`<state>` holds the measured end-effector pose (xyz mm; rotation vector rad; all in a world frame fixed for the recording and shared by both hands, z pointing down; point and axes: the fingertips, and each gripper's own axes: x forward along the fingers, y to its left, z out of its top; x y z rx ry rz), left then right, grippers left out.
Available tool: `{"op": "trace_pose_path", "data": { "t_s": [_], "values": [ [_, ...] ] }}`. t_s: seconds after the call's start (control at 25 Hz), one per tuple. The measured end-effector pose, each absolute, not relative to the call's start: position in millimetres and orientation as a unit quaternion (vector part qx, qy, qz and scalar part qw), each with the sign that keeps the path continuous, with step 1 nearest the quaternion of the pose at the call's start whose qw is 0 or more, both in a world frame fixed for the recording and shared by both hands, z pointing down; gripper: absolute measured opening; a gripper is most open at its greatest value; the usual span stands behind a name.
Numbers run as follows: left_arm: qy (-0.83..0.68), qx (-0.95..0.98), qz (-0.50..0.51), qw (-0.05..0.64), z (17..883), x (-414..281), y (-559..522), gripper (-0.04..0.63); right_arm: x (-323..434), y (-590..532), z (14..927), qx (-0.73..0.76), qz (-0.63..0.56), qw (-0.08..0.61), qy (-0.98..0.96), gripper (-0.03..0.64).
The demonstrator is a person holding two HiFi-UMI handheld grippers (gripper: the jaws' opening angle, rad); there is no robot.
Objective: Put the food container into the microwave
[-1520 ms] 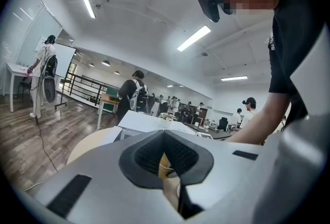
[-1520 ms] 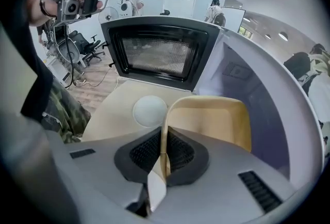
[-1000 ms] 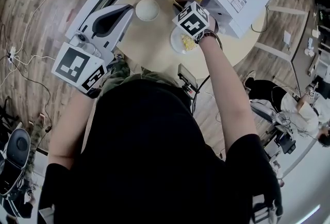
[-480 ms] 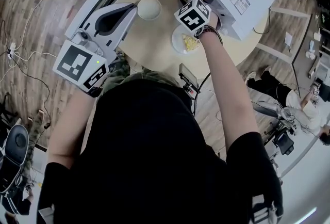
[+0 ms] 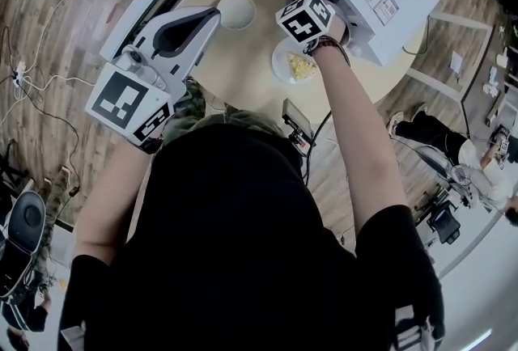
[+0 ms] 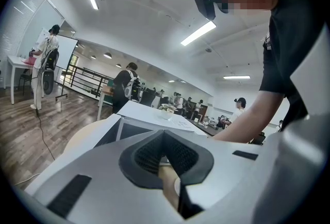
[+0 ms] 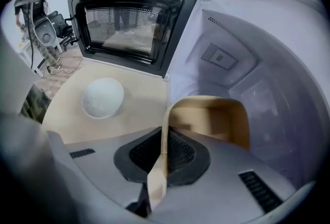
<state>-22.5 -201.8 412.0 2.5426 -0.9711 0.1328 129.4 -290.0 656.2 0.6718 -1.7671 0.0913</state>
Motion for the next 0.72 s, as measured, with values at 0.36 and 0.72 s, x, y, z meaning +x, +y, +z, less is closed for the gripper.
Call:
{"op": "trace_pose_path", "data": {
  "t_s": [0.36, 0.72],
  "values": [
    [-0.353, 0.909, 0.055, 0.215, 420, -23, -202, 0.02, 140, -311, 661, 0.324, 0.018, 0.586, -0.743, 0.031],
    [-0.354, 0.907, 0.059, 0.219, 424, -23, -202, 0.02, 146, -327, 663, 0.359, 0.006, 0.588, -0.725, 0.032]
  ]
}}
